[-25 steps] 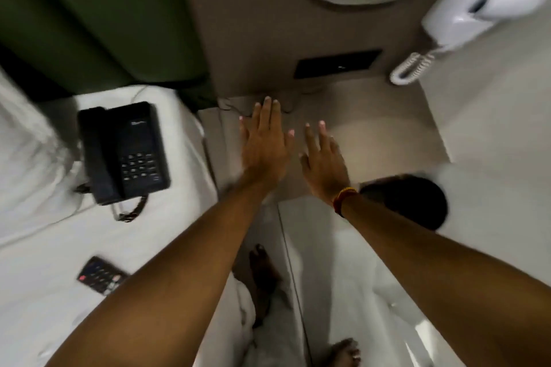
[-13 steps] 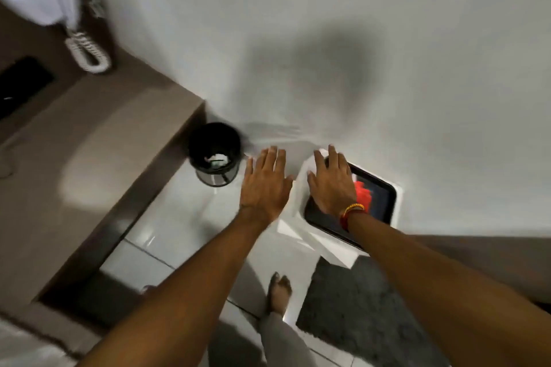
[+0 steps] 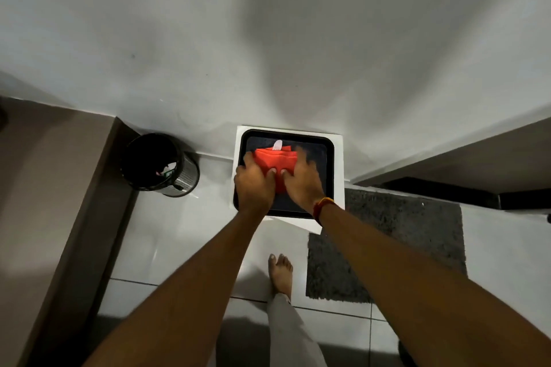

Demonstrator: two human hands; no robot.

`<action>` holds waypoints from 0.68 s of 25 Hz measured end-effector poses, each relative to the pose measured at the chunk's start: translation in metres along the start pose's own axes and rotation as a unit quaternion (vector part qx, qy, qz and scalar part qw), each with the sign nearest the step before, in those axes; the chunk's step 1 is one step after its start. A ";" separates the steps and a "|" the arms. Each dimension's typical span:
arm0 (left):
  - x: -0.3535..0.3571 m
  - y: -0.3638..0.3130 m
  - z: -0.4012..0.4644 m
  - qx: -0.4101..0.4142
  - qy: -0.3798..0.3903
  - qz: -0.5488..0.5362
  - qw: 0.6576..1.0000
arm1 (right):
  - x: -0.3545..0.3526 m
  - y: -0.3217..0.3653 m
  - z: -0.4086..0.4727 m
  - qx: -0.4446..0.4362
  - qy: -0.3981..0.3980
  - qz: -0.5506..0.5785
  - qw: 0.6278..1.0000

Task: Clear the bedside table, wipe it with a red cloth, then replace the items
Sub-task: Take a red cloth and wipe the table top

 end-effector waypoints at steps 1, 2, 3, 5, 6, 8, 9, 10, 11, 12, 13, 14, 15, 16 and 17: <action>0.001 0.004 0.005 -0.017 0.008 -0.051 0.999 | -0.005 -0.003 0.001 0.025 -0.021 0.053 0.998; 0.001 0.007 0.008 -0.028 0.018 -0.096 0.995 | -0.010 -0.004 0.002 0.042 -0.040 0.096 0.994; -0.001 0.008 0.010 -0.027 0.028 -0.126 0.991 | -0.014 0.000 0.001 0.051 -0.057 0.128 0.989; -0.020 0.000 0.011 0.016 0.030 -0.173 0.984 | -0.023 0.025 -0.002 0.029 -0.089 0.146 0.985; -0.032 -0.006 0.009 0.042 0.024 -0.196 0.979 | -0.028 0.041 -0.005 0.009 -0.102 0.148 0.984; -0.078 -0.003 0.006 0.082 -0.003 -0.247 0.966 | -0.019 0.098 -0.007 -0.053 -0.100 0.140 0.984; -0.100 -0.003 0.004 0.098 -0.018 -0.264 0.959 | -0.012 0.123 -0.005 -0.083 -0.092 0.135 0.983; -0.132 0.008 0.001 0.110 -0.044 -0.285 0.951 | 0.005 0.156 -0.002 -0.116 -0.069 0.124 0.983; -0.169 0.025 -0.003 0.114 -0.076 -0.297 0.945 | 0.033 0.189 0.001 -0.145 -0.032 0.112 0.983; -0.203 0.050 -0.006 0.114 -0.106 -0.317 0.936 | 0.069 0.220 0.000 -0.165 0.016 0.106 0.981; -0.246 0.091 -0.011 0.106 -0.136 -0.337 0.926 | 0.123 0.257 -0.001 -0.183 0.073 0.106 0.975; -0.272 0.117 -0.017 0.102 -0.156 -0.349 0.918 | 0.158 0.276 -0.001 -0.185 0.120 0.125 0.967; -0.295 0.141 -0.025 0.101 -0.172 -0.356 0.913 | 0.194 0.290 -0.002 -0.180 0.165 0.154 0.957; -0.322 0.179 -0.036 0.093 -0.197 -0.366 0.905 | 0.242 0.307 -0.007 -0.167 0.216 0.180 0.945; -0.348 0.218 -0.051 0.083 -0.223 -0.365 0.900 | 0.293 0.321 -0.014 -0.150 0.260 0.199 0.933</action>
Point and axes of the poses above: each hand's wrist, its own z-axis towards the middle knuckle, its own x-axis out of the palm, y = z × x, the point moved 10 cm from there along z, towards the middle knuckle, and after that the axes turned 11 degrees about y, right-handed, at the moved point
